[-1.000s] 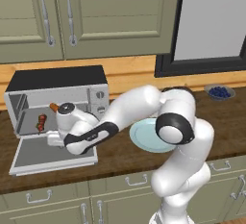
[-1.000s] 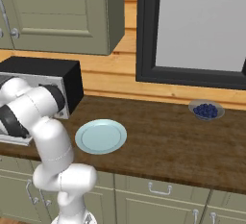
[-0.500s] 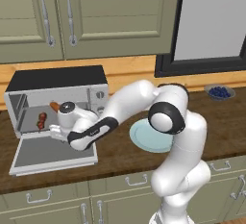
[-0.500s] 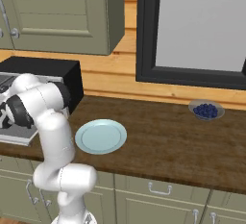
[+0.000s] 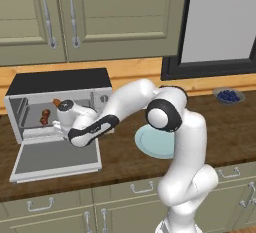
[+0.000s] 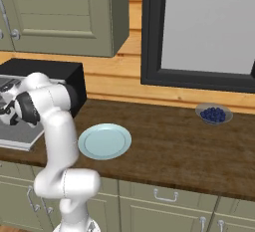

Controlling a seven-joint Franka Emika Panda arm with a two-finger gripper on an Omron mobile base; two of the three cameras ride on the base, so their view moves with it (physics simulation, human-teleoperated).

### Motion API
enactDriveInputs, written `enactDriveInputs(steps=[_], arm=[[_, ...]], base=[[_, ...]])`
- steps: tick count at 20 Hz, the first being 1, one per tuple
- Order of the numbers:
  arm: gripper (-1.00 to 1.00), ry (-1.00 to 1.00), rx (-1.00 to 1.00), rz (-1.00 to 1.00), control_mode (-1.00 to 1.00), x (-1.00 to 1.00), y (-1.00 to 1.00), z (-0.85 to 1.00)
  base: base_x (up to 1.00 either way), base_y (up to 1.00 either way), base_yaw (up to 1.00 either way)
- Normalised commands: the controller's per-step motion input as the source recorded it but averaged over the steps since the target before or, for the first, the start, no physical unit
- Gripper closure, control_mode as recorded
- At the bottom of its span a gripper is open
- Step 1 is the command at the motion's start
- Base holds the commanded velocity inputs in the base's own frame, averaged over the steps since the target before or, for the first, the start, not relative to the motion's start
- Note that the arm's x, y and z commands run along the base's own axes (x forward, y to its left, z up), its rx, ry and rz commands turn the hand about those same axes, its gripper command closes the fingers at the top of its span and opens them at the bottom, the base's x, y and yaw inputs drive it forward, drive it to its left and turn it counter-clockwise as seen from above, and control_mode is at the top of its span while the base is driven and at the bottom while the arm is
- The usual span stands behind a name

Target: Pick up the kebab skewer and baguette bread, and place them inside the toaster oven. Close the toaster oven door and start by setting the timer.

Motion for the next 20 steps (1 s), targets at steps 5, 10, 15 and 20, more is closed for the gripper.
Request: enactDriveInputs(steps=[5, 10, 15, 20], arm=[[-1.0, 0.0, 0.0, -0.17, -1.0, 0.6, 0.0, 0.0], [-1.0, 0.0, 0.0, -0.16, -1.0, 0.45, 0.0, 0.0], [-1.0, 0.0, 0.01, -0.09, -1.0, 0.13, -0.01, 0.0], [-1.0, 0.0, 0.04, 0.0, -1.0, -0.94, -0.19, 0.07]], base=[[0.0, 0.0, 0.0], [0.0, 0.0, 0.0], [0.0, 0.0, 0.0], [0.0, 0.0, 0.0]])
